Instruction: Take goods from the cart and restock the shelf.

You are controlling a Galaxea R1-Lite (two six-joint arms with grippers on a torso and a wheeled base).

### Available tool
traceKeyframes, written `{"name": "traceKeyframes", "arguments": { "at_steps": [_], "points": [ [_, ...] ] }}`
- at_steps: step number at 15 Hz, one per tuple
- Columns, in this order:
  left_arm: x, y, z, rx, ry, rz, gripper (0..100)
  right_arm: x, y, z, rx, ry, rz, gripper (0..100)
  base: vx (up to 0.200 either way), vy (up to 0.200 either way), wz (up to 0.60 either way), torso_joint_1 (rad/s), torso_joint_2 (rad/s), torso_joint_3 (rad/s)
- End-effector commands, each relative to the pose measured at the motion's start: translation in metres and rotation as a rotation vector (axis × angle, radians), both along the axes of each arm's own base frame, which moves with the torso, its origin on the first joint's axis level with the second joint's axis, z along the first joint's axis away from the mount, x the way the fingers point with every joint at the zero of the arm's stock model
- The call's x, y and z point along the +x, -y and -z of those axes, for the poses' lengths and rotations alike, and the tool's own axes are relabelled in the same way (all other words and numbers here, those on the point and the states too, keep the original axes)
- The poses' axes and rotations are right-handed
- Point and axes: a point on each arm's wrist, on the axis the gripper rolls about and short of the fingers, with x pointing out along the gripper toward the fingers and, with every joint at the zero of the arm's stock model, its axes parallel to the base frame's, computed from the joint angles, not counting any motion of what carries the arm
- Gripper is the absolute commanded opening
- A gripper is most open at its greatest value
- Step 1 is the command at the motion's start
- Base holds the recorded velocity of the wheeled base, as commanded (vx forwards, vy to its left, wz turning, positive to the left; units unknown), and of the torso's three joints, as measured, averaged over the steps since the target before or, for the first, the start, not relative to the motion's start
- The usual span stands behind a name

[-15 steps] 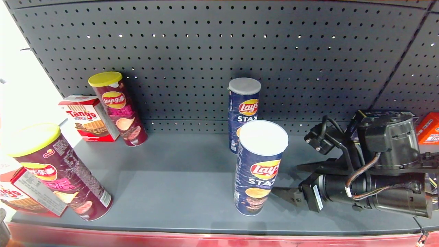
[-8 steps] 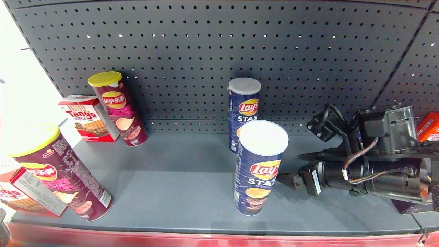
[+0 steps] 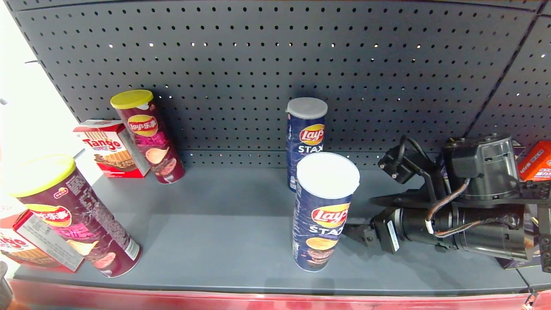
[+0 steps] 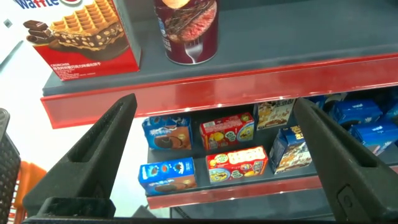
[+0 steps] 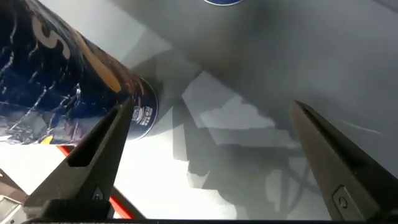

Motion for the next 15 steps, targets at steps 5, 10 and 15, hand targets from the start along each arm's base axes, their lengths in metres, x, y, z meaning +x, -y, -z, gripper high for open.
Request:
{"name": "traceKeyframes", "arguments": {
  "at_steps": [5,10,15],
  "points": [
    [0.0,0.0,0.0,0.0,-0.002,0.0,100,-0.012,0.008,0.006,-0.012,-0.015,-0.004,100,0.0,0.0,0.0,0.0,0.0,0.0],
    [0.0,0.0,0.0,0.0,-0.002,0.0,100,-0.009,0.011,0.005,-0.01,-0.012,0.013,100,0.0,0.0,0.0,0.0,0.0,0.0],
    [0.0,0.0,0.0,0.0,-0.002,0.0,100,-0.006,0.004,0.006,-0.012,-0.015,-0.002,100,0.0,0.0,0.0,0.0,0.0,0.0]
  ]
}}
